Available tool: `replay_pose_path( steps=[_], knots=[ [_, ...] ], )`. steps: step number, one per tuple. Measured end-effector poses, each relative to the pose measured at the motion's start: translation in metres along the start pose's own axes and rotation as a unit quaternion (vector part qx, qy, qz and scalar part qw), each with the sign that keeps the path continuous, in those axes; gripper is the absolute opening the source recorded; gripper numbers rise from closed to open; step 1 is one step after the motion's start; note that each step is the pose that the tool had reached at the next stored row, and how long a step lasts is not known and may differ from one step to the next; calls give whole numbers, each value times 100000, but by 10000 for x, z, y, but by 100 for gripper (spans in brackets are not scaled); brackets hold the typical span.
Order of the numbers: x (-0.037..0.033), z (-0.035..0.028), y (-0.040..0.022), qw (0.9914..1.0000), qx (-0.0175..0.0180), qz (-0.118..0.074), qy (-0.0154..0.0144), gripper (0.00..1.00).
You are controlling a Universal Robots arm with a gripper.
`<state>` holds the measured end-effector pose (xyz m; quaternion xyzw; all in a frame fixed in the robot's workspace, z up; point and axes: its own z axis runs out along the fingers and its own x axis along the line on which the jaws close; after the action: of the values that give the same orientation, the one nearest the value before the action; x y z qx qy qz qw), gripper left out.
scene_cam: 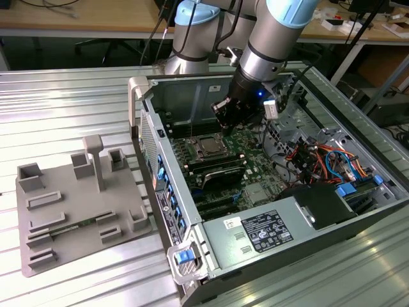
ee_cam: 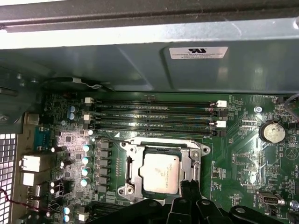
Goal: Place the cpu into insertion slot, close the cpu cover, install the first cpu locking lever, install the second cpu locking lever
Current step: 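Install the first cpu locking lever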
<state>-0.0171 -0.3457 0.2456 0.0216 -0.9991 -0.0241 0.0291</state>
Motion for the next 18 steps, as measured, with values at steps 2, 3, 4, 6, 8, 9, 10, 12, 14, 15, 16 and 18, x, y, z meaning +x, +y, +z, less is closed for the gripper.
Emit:
replay_pose_path(
  steps=[2,3,4,6,8,9,10,12,14,15,16,18],
  knots=[
    [0,0,0,99999,20,-406,19,11],
    [0,0,0,99998,34,-633,30,11],
    [0,0,0,99996,50,-872,43,11],
    [0,0,0,99992,70,-1253,60,11],
    [0,0,0,99987,88,-1578,78,11],
    [0,0,0,99985,98,-1717,85,11],
    [0,0,0,99981,113,-1945,96,11],
    [0,0,0,99976,125,-2189,108,11],
    [0,0,0,99968,143,-2542,126,11],
    [0,0,0,99964,152,-2681,132,11],
    [0,0,0,99962,158,-2762,137,11],
    [0,0,0,99956,171,-2972,146,11]
  ],
)
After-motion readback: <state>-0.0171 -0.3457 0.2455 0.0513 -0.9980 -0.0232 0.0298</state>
